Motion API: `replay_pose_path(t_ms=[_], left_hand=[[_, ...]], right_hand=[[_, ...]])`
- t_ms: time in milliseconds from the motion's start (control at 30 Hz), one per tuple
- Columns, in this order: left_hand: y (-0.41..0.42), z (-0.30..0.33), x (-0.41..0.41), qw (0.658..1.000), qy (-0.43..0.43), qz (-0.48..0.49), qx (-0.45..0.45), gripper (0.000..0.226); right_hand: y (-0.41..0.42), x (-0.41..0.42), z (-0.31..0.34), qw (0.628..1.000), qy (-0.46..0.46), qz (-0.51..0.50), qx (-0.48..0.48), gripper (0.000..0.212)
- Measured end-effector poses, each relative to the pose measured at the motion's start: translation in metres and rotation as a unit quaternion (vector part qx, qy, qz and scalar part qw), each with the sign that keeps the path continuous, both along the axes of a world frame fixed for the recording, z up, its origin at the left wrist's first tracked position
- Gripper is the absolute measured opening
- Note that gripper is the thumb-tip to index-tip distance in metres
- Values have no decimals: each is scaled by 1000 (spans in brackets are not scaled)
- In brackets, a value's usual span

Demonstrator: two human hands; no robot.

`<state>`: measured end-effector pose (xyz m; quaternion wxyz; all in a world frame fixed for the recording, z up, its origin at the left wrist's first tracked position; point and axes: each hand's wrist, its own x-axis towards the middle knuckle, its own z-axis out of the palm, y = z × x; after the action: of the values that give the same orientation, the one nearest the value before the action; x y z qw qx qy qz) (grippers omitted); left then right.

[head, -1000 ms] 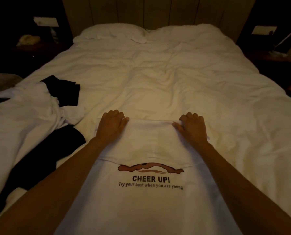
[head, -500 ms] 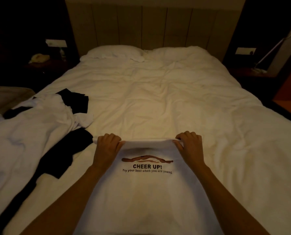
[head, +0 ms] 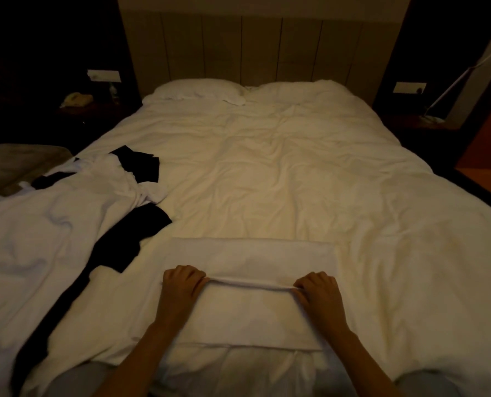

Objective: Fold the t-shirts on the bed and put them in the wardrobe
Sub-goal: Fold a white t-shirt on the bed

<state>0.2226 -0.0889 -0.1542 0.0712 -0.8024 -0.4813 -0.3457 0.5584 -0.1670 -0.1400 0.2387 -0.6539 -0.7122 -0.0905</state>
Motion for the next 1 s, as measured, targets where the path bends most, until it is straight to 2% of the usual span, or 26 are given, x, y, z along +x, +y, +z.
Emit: replay_pose_path(t_ms=[67,133,200,267,300,333,367,400,433,467,500,600,633,700,767,867,1000], left_hand=[[-11,-4,-3,1000,0,18,-22,51],[-24,-10,-3,998,-23,29,-50,39],[-43,-7,4,979,-143,55,-131,30],[-59,2,12,921,-297,94,-233,20],[-62,6,15,876,-375,109,-282,19],[-61,11,16,808,-472,120,-332,21],[-58,18,17,716,-576,117,-377,22],[-54,24,17,615,-660,97,-419,26],[-50,30,17,535,-714,74,-446,29],[-45,32,15,489,-736,56,-466,32],[-40,35,14,459,-749,45,-476,35],[-25,41,12,399,-788,23,-468,39],[-20,42,12,384,-802,21,-456,36],[-8,46,11,373,-813,27,-447,26],[1,46,10,376,-810,32,-448,30],[7,43,7,387,-805,32,-449,28],[-1,31,3,413,-797,56,-437,44]], right_hand=[[-11,-4,-5,999,29,-22,-37,26],[-24,-13,-5,990,105,-66,-65,18],[-38,-26,-2,967,211,-112,-85,13],[-45,-35,-1,939,298,-143,-99,15],[-47,-37,0,921,341,-153,-112,16],[-47,-39,1,891,406,-165,-120,18],[-45,-41,5,836,505,-183,-115,20],[-41,-43,11,748,623,-205,-102,21],[-37,-44,16,636,733,-218,-100,18],[-34,-45,22,539,807,-219,-101,13],[-29,-45,25,489,839,-214,-107,9],[-11,-40,29,411,888,-184,-92,3],[-5,-38,31,384,904,-175,-74,9],[5,-31,34,368,913,-168,-51,31],[12,-24,38,391,902,-177,-45,45],[19,-13,36,427,882,-195,-48,45],[17,-1,27,495,846,-192,-45,45]])
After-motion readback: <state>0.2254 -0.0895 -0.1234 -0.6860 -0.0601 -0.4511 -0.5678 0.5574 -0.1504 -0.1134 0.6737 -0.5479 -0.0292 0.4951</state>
